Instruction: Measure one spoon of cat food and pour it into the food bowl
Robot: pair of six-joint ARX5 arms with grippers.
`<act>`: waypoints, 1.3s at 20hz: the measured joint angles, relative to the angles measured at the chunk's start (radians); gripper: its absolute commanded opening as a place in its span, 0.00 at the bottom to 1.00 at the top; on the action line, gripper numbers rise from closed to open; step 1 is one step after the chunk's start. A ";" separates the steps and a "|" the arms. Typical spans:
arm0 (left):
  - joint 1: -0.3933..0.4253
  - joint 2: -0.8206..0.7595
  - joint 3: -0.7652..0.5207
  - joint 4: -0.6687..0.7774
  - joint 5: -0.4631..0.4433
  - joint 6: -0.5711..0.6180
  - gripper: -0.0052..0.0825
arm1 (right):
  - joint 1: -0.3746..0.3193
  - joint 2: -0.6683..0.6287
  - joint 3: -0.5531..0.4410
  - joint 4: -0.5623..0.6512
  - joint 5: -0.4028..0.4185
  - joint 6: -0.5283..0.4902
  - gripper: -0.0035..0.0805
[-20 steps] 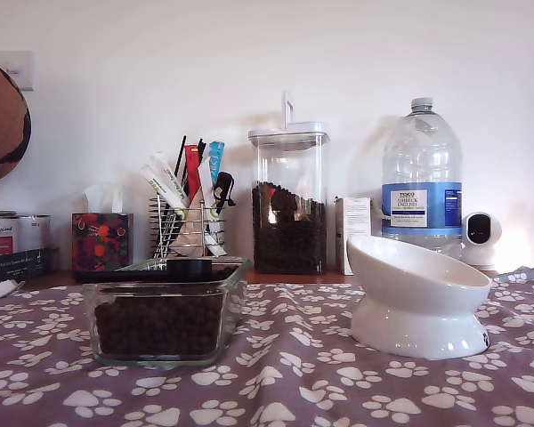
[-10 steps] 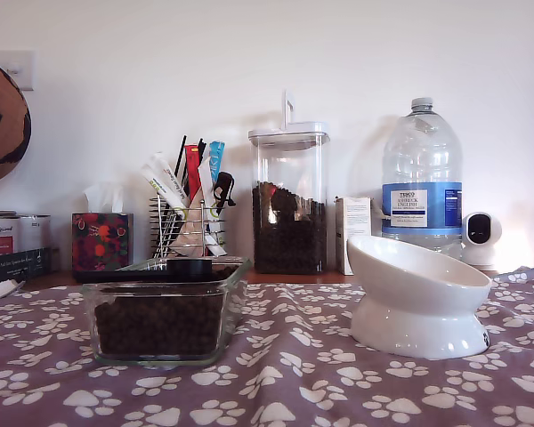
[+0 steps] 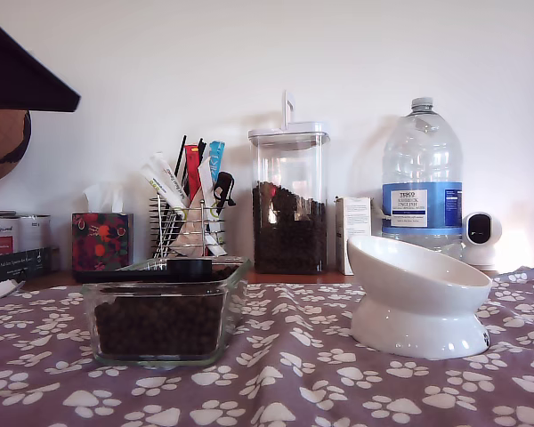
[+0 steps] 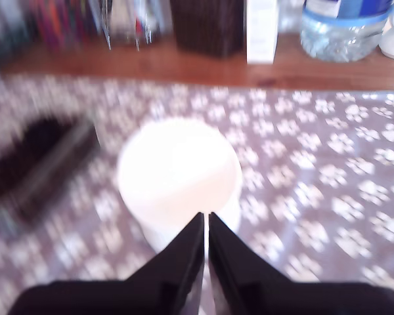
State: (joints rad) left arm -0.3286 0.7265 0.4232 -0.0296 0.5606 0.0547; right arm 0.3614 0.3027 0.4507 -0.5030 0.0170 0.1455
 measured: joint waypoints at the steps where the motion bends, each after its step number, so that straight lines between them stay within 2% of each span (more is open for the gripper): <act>1: -0.006 0.019 0.000 0.023 -0.008 0.000 0.04 | 0.000 0.009 0.000 0.033 -0.030 0.088 0.03; 2: -0.011 0.042 0.000 0.048 -0.018 0.000 0.04 | 0.000 0.010 0.000 0.038 -0.068 0.132 0.03; 4: -0.021 0.086 0.000 0.110 -0.045 0.000 0.04 | 0.011 0.015 0.000 0.056 -0.108 0.136 0.03; 7: -0.043 0.149 0.000 0.209 -0.059 -0.023 0.04 | 0.035 0.085 0.000 0.165 -0.117 0.000 0.03; 12: -0.093 0.271 0.000 0.330 -0.098 -0.026 0.04 | 0.053 0.357 0.000 0.345 -0.126 -0.089 0.03; 14: -0.124 0.347 0.000 0.409 -0.120 -0.026 0.05 | 0.058 0.480 -0.001 0.435 -0.143 -0.095 0.03; 15: -0.138 0.385 0.000 0.443 -0.137 -0.026 0.09 | 0.061 0.518 -0.001 0.474 -0.150 -0.095 0.03; 16: -0.150 0.425 0.000 0.476 -0.158 -0.026 0.17 | 0.066 0.544 -0.001 0.505 -0.166 -0.095 0.03; 19: -0.166 0.527 0.000 0.513 -0.263 -0.026 0.51 | 0.080 0.585 -0.001 0.518 -0.192 -0.095 0.03; 20: -0.166 0.554 0.000 0.522 -0.296 -0.026 0.55 | 0.084 0.595 -0.001 0.518 -0.194 -0.095 0.03; 26: -0.183 0.630 0.000 0.569 -0.406 -0.007 0.55 | 0.098 0.604 -0.001 0.534 -0.195 -0.095 0.03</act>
State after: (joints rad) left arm -0.5114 1.3563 0.4232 0.5392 0.1551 0.0479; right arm 0.4599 0.9066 0.4500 0.0307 -0.1776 0.0502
